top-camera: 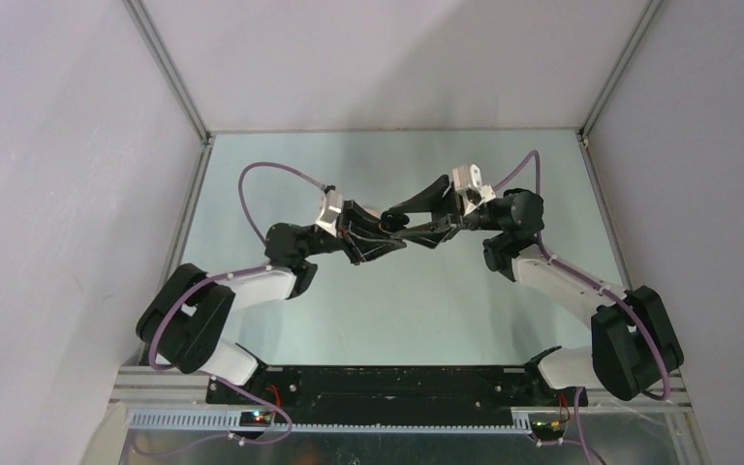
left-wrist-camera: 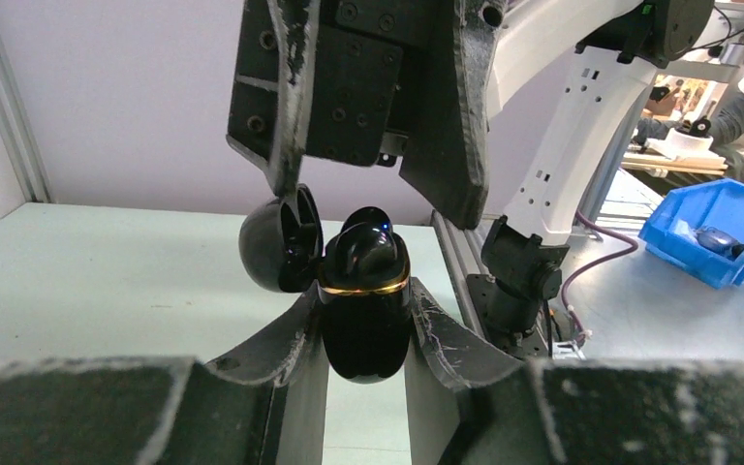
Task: Insert the wireless bluetooth earbuds into the charging case
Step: Close the charging case.
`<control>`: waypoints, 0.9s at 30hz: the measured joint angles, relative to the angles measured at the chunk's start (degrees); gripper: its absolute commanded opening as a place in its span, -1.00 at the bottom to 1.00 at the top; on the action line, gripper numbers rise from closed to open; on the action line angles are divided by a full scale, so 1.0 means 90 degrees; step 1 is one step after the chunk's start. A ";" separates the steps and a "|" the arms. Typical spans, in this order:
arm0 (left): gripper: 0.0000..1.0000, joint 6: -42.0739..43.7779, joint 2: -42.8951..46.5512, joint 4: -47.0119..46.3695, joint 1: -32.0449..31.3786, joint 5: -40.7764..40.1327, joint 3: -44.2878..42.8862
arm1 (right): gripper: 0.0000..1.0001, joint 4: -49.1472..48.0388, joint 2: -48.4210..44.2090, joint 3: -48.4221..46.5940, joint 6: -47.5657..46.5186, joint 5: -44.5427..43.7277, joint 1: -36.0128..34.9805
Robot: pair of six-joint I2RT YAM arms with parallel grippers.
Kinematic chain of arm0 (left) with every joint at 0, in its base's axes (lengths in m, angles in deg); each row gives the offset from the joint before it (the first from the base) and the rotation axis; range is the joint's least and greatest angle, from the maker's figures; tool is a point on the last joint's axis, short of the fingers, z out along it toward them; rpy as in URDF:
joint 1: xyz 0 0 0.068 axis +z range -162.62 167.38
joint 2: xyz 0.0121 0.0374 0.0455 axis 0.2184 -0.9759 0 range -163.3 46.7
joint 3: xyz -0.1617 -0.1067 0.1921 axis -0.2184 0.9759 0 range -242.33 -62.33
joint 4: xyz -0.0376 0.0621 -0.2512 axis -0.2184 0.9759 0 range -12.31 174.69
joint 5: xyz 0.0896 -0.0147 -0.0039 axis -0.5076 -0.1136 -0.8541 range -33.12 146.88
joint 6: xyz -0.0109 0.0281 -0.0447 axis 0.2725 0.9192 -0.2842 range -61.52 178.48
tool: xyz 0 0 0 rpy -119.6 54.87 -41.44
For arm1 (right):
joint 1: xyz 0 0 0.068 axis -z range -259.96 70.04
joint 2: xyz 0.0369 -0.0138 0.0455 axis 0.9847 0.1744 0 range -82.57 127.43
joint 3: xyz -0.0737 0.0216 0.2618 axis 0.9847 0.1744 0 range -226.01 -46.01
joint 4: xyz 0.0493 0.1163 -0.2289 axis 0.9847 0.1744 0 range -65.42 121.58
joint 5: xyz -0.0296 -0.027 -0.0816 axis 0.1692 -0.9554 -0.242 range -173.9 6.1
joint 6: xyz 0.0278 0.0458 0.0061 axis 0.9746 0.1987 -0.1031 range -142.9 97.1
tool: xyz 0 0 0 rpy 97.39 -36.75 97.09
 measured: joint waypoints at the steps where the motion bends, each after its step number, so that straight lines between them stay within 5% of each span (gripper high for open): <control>1: -0.77 0.0010 0.0002 0.0000 -0.0010 0.0017 0.0000 | 0.06 -0.0073 0.0000 0.0000 0.0083 0.0007 0.0019; 16: -0.71 0.0391 0.0121 -0.0046 -0.0058 0.0682 0.0000 | 0.12 -0.0823 -0.0257 -0.0117 0.1185 0.0209 0.0704; 18: -0.70 0.0432 0.0180 -0.0049 -0.0058 0.0736 0.0000 | 0.21 -0.0617 -0.0260 -0.0117 0.1107 0.0175 0.0726; 21: -0.70 0.0444 0.0221 -0.0044 -0.0012 0.0753 -0.0002 | 0.91 0.0022 -0.0296 -0.0119 0.0750 0.0153 0.0746; 27: -0.67 0.0602 0.0342 0.0228 0.0325 0.0580 -0.0002 | 0.99 0.2902 -0.0806 -0.0262 -0.1404 -0.0148 0.1018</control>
